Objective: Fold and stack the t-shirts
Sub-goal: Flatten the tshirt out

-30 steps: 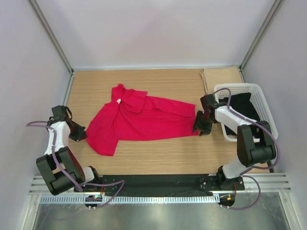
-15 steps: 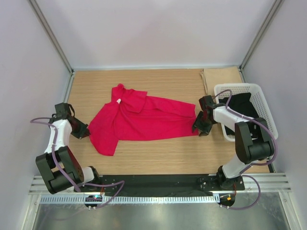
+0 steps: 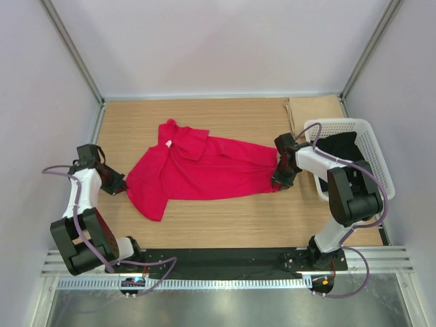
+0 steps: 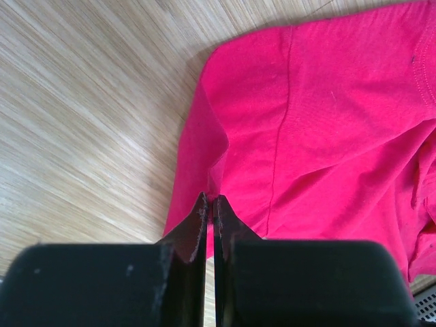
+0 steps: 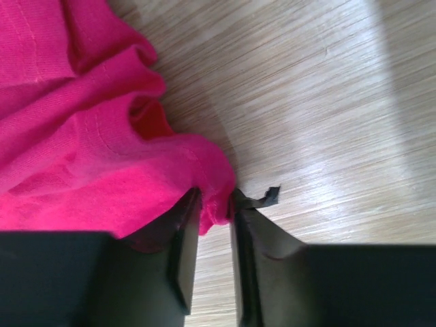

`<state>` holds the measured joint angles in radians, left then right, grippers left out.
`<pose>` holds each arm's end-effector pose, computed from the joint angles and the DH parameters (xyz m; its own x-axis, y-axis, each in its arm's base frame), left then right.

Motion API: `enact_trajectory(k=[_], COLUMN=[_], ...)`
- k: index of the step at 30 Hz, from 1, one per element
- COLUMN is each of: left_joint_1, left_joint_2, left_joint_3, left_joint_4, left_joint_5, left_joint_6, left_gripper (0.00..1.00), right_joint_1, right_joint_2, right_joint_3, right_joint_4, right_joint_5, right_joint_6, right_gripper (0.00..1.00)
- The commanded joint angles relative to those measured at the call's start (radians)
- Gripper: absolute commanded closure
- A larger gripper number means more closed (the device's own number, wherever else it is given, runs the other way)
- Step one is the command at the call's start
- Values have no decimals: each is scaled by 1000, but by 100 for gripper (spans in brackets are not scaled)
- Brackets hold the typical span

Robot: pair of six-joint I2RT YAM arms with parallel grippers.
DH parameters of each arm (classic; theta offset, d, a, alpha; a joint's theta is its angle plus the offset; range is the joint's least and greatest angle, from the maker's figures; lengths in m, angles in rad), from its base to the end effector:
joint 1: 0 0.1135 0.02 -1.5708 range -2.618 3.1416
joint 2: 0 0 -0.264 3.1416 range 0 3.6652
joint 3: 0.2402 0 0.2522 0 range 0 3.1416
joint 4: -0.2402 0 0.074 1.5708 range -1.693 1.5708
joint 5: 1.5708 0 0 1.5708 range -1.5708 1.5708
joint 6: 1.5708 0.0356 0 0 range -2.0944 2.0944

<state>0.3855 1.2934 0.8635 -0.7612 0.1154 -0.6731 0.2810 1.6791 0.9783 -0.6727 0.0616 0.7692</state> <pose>0.2201 0.0849 0.2183 -0.4647 -0.8569 -0.2231 -0.7976 0.5145 -0.3147 0.2849 0.0800 0.1564 -0.8613 0.4740 -0.1828 0.4648 0.8805 0.0930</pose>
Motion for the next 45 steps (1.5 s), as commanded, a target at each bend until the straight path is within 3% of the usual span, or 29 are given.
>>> enact_trajectory(k=[1, 2, 3, 5, 8, 16, 20, 26, 31, 33, 36, 45], left_joint_1=[-4, -4, -5, -4, -5, -5, -10, -22, -22, -22, -20, -23], left_joint_2=[-22, -25, -26, -35, -58, -97, -51, 92, 191, 179, 146, 84], left_joint_3=[32, 32, 32, 35, 57, 262, 442, 860, 1061, 1068, 1106, 1408], left_joint_4=[-6, -7, -6, -7, -13, -52, -38, -21, 190, 355, 476, 459], left_joint_5=[13, 16, 20, 33, 40, 52, 99, 179, 276, 283, 271, 222], left_joint_6=[-8, -9, -13, -20, -28, -2, 3, 13, -28, -68, -121, -77], left_gripper=[100, 100, 100, 100, 100, 100, 100, 100, 100, 100, 100, 100], right_joint_1=[10, 10, 9, 9, 9, 9, 10, 7, 7, 9, 9, 9], right_joint_2=[83, 93, 97, 106, 105, -138, -203, -159, -72, -39, -27, -173], right_joint_3=[-33, -32, -27, 3, 81, 236, 350, 624, 878, 952, 1026, 1041], right_joint_4=[61, 68, 77, 88, 45, -56, -68, -88, -103, -103, -100, -82], right_joint_5=[40, 56, 64, 73, 67, 67, 53, 70, 86, 93, 81, 29], right_joint_6=[15, 9, 1, -33, -88, -226, -245, -237, -232, -246, -255, -312], right_gripper=[72, 78, 93, 99, 99, 99, 99, 99, 99, 99, 99, 99])
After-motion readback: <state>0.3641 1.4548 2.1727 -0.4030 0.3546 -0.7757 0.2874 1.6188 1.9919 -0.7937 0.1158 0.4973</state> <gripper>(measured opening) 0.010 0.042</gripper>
